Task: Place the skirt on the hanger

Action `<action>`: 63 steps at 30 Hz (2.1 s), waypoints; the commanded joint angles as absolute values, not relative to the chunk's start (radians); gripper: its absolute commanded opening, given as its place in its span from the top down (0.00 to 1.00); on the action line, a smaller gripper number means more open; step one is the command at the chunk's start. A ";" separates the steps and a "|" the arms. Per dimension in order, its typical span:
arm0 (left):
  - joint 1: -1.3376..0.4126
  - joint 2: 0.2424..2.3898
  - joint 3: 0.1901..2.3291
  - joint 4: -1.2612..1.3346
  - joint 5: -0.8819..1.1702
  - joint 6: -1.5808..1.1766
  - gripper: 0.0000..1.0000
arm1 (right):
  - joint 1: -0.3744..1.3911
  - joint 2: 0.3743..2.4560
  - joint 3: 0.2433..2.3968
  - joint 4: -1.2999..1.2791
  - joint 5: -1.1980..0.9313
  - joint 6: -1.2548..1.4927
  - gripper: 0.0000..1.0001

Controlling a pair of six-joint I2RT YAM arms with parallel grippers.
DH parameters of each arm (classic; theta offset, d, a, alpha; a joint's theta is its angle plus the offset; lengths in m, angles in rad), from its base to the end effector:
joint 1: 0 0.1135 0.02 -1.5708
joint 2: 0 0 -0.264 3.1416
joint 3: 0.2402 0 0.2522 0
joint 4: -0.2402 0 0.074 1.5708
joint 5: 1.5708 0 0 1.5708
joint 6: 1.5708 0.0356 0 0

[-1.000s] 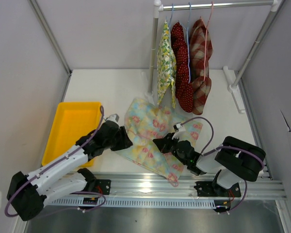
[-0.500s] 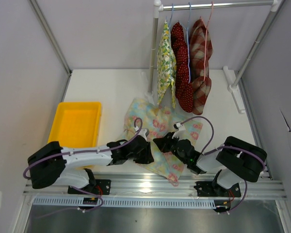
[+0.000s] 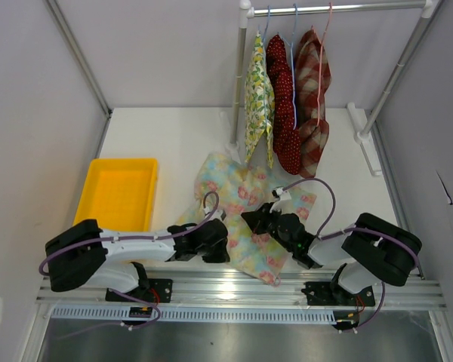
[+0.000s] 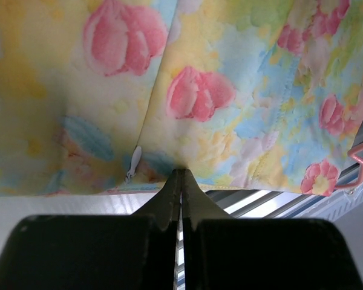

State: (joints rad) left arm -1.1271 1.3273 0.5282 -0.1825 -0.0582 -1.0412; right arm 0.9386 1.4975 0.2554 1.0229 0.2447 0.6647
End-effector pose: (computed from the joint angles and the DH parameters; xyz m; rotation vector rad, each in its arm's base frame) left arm 0.1011 -0.2078 0.1449 0.0932 2.7308 -0.6956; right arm 0.1502 0.1905 0.1407 -0.0728 1.8802 0.9185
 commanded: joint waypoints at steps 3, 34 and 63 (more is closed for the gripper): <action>-1.063 1.263 0.445 -0.288 -0.034 -1.055 1.00 | 0.905 1.509 0.221 0.854 0.310 0.551 1.00; -0.939 0.996 0.374 -0.474 0.025 -1.083 1.00 | 0.854 1.571 0.519 0.709 0.285 0.319 1.00; -0.609 1.052 0.497 -0.480 0.097 -0.807 0.95 | 0.945 1.631 0.684 0.637 0.276 0.121 1.00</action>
State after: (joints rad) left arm -0.6395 1.0367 0.4618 -0.5091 0.0746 -0.8429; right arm 0.9283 1.6115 0.6609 0.6861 0.2806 0.1799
